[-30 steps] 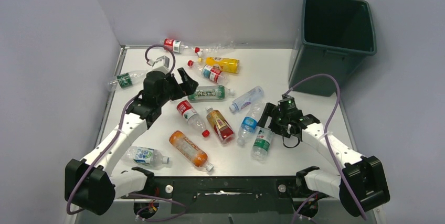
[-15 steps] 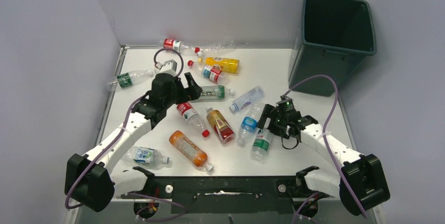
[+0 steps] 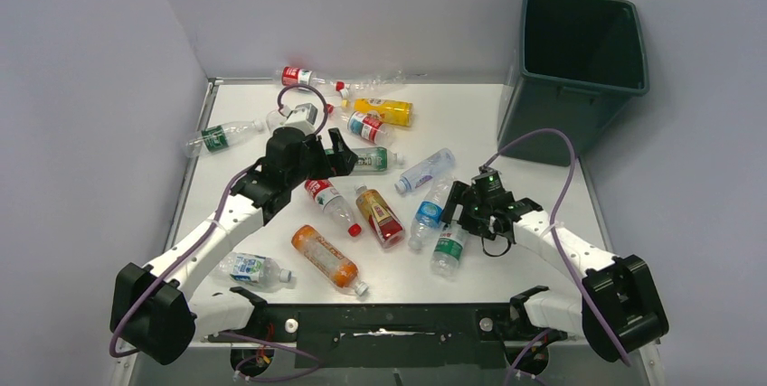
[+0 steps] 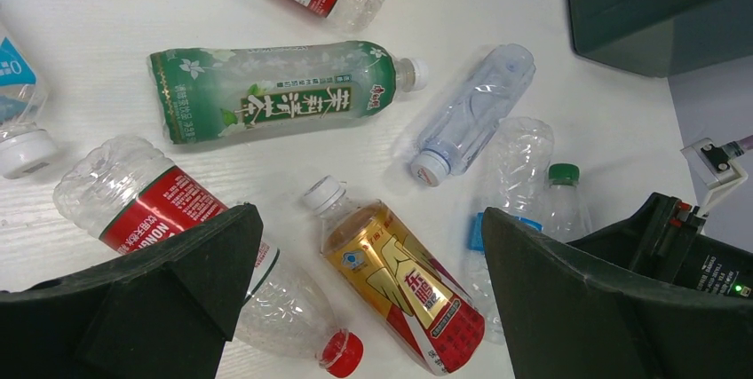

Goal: Put the plastic bottles in the bin
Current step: Pick up the plastic bottle at the center of the board.

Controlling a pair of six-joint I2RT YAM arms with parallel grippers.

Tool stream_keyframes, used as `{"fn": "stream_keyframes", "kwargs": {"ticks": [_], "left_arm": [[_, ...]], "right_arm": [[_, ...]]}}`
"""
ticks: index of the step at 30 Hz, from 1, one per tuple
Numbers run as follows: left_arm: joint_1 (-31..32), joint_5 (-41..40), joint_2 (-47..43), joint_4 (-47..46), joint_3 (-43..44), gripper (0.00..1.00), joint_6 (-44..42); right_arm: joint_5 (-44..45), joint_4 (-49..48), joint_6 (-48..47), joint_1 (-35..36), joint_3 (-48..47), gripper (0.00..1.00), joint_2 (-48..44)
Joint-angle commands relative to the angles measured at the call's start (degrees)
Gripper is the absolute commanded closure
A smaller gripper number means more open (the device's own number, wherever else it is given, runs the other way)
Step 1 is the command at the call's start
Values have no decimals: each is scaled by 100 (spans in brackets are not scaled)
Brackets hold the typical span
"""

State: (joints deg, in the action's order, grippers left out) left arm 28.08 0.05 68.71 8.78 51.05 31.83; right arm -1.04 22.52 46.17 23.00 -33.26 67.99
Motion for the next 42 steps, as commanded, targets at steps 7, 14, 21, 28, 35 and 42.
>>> {"fn": "stream_keyframes", "kwargs": {"ticks": [7,14,21,28,35,42], "left_arm": [[23,-125,52,-213,204,2,-134],[23,-59,138,-249,184,2,-144],[23,-223,126,-300,125,2,-129],[23,-306,340,-308,239,2,-106],[23,-298,380,-350,198,2,-115],[20,-316,286,-281,217,2,-133]], "right_arm": [[52,-365,26,84,38,11,228],[55,-351,24,116,17,25,264],[63,-356,-22,126,2,38,308],[225,-47,-249,127,-357,57,146],[451,465,-410,173,-902,58,-139],[561,822,-632,212,-1324,58,-462]]}}
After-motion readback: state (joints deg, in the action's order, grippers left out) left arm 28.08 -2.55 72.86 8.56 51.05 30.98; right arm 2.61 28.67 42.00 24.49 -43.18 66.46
